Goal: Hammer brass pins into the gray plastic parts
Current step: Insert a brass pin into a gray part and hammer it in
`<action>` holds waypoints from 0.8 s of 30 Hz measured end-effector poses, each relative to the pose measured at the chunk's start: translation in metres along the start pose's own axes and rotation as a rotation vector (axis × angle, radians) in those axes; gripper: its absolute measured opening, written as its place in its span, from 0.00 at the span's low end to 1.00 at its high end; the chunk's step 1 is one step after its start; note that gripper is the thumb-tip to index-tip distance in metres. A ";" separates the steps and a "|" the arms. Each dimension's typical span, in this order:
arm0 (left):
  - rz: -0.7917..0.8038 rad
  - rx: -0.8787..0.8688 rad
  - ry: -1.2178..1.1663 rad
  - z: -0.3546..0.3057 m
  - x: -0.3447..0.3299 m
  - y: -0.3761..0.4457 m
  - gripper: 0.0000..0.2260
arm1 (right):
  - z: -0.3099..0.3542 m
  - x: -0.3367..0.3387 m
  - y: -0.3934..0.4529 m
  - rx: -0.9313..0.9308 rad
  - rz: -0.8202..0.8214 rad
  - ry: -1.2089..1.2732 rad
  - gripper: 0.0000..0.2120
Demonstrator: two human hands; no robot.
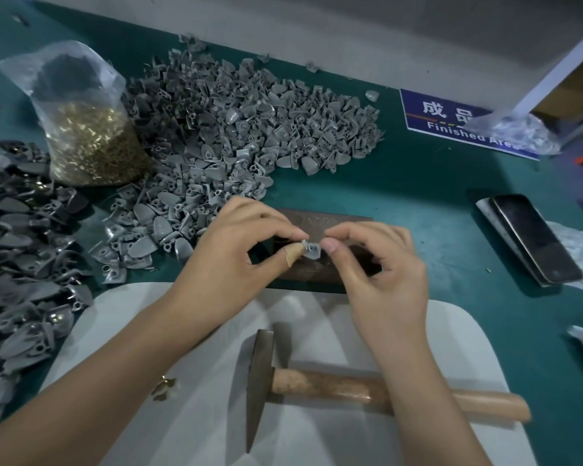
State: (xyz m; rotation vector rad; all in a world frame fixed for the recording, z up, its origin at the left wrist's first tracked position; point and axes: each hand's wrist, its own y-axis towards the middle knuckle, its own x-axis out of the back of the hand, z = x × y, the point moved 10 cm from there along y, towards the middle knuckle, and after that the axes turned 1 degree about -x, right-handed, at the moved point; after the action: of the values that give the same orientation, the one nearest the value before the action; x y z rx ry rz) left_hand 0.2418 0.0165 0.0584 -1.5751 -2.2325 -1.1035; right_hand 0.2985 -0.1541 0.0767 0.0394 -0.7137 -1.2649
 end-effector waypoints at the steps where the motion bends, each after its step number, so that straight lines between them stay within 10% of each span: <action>1: -0.016 0.006 0.007 0.000 0.001 0.000 0.06 | 0.002 -0.004 0.000 0.015 0.025 -0.035 0.05; 24: -0.047 -0.037 0.160 -0.008 0.001 0.002 0.05 | 0.000 -0.022 0.010 -0.095 0.192 -0.166 0.06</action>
State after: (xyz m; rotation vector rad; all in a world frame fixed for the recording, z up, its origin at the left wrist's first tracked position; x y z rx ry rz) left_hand 0.2409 0.0126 0.0654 -1.4005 -2.1665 -1.2428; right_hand 0.3043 -0.1314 0.0700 -0.2091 -0.7795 -1.1241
